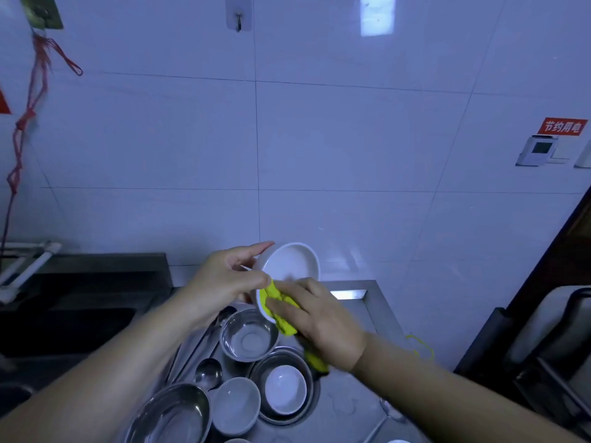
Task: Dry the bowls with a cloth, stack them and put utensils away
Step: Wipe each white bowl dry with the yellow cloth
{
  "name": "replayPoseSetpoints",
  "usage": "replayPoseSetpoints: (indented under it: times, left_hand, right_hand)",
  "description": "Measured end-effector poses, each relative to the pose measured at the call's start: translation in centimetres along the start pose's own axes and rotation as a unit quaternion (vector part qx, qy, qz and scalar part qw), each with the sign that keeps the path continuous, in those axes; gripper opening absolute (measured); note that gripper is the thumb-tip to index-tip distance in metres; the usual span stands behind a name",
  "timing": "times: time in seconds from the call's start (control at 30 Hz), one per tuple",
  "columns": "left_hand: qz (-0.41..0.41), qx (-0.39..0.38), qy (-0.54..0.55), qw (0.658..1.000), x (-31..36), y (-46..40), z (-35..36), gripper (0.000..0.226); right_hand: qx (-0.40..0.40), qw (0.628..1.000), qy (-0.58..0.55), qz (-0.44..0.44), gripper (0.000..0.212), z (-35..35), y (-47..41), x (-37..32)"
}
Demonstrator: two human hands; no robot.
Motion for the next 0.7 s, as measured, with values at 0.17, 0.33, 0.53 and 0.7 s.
replayPoseSetpoints:
  times: [0.17,0.33,0.53,0.7]
  left_hand:
    - [-0.013,-0.043,-0.064,0.997,1.2,-0.8,-0.7,0.075]
    - [0.105,-0.021,-0.258,0.96,2.3,-0.8,-1.7,0.06]
    - [0.55,-0.021,-0.642,0.534,3.1,2.3,0.6,0.037]
    - [0.521,-0.051,-0.675,0.52,2.0,1.7,0.5,0.023]
  right_hand:
    - [0.018,0.982,0.131,-0.134,0.015,-1.3,-0.3,2.7]
    - [-0.018,0.99,0.092,-0.103,0.017,-2.1,-0.6,3.4]
    - [-0.023,0.997,0.062,-0.048,0.028,-2.6,-0.6,3.6]
    - [-0.02,0.997,0.044,-0.053,0.043,-3.2,-0.6,3.2]
Point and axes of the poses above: each hand's wrist, its own y-axis away from the middle knuckle, its own z-axis out of the palm, x = y × z, the point moved 4 cm from there along -y, towards the middle knuckle, and after that the axes turned 2 degrees about x, right-handed, at the moved point
